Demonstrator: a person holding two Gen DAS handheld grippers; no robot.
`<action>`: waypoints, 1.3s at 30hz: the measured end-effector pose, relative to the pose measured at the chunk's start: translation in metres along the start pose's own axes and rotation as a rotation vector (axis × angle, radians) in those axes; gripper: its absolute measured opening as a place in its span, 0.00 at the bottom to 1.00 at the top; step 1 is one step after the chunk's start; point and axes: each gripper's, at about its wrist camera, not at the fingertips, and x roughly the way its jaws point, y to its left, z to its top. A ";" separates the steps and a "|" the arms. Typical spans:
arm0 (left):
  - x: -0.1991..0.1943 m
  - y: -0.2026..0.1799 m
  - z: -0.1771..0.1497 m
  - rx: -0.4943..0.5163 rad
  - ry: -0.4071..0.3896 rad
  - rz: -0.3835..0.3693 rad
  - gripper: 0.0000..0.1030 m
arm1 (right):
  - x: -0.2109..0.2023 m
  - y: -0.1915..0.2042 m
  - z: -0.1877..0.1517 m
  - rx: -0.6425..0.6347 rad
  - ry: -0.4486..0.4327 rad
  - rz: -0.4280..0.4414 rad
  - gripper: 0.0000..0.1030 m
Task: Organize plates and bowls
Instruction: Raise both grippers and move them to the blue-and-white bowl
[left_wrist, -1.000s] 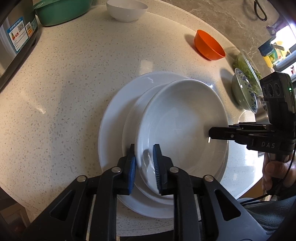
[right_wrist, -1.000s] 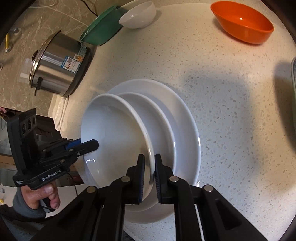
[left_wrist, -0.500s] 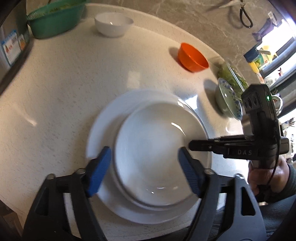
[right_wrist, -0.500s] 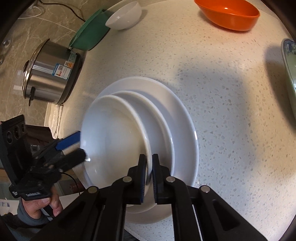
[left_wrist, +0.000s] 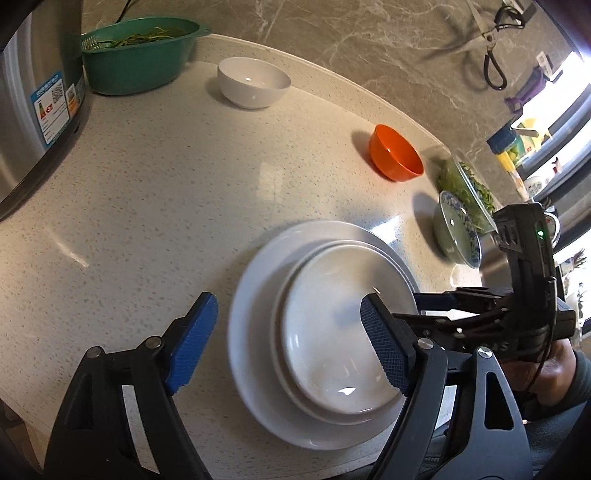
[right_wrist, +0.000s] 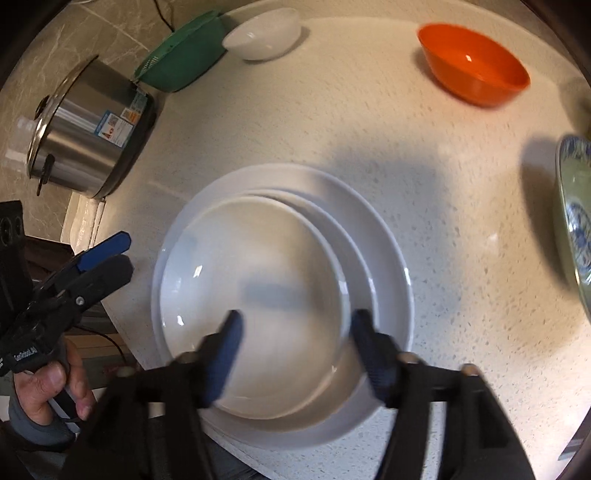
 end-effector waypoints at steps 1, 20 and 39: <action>-0.001 0.003 0.001 -0.004 0.001 -0.006 0.77 | 0.000 0.004 0.001 -0.007 -0.004 -0.019 0.70; -0.016 -0.030 0.034 0.076 -0.035 -0.157 0.83 | -0.084 -0.087 -0.068 0.478 -0.386 0.264 0.80; 0.053 -0.193 0.073 0.144 0.057 -0.140 0.88 | -0.153 -0.307 -0.129 0.625 -0.582 0.398 0.81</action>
